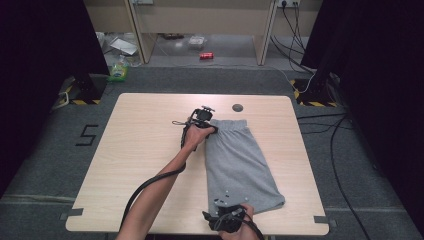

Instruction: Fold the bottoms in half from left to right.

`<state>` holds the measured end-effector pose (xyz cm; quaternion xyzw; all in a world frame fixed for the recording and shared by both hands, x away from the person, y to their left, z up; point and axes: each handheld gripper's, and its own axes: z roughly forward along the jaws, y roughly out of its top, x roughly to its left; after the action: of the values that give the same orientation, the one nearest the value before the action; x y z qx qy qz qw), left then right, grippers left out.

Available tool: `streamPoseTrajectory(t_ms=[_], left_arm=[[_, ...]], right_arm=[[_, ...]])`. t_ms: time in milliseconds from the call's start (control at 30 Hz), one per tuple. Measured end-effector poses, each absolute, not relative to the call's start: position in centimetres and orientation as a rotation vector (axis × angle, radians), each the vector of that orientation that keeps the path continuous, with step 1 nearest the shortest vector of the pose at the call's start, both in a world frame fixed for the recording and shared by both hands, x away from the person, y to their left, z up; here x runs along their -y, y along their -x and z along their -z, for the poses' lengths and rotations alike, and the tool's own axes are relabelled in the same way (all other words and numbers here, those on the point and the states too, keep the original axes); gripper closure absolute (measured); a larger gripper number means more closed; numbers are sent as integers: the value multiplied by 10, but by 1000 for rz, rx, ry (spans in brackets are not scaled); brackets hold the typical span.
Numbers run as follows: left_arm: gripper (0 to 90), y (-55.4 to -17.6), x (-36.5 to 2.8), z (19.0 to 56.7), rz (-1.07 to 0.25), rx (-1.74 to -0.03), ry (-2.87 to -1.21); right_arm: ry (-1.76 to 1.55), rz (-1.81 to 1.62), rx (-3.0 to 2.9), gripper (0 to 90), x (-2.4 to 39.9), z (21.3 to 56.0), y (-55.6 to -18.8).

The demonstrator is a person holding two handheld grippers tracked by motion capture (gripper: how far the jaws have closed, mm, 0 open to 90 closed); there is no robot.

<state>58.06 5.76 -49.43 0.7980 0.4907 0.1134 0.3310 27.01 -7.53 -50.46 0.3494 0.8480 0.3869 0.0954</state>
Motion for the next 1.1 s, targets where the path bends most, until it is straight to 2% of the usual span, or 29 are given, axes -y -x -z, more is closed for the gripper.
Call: streamPoseTrajectory(t_ms=[133,167,233,267,333,367,400,667,833,1100], left_arm=[[631,-581,-58,494,-294,-1278,-2091],[630,-581,-58,495,-292,-1279,-2083],[631,-581,-59,495,-291,-1279,-2084],[634,-581,-58,494,-294,-1273,-2094],[651,-581,-58,494,-297,-1256,-2102],[664,-581,-58,494,-297,-1256,-2102],[671,-580,-59,494,-298,-1248,-2109],[689,-582,-85,493,-332,-1227,-2134],[690,-580,-130,493,-338,-1238,-2141],[690,-576,-176,494,-337,-1274,-2117]], right_arm=[[-993,-1082,-2523,497,70,510,-270],[-964,-1035,-2512,584,69,510,-269],[-939,-1015,-2502,620,69,510,-268],[-924,-1010,-2488,715,70,510,-269],[-923,-1018,-2492,798,70,510,-269],[-923,-1018,-2492,798,70,510,-269],[-920,-1031,-2499,840,71,510,-274],[-920,-1124,-2571,851,49,511,-285],[-843,-1185,-2653,852,2,512,-293],[-768,-1255,-2717,852,-51,511,-298]])
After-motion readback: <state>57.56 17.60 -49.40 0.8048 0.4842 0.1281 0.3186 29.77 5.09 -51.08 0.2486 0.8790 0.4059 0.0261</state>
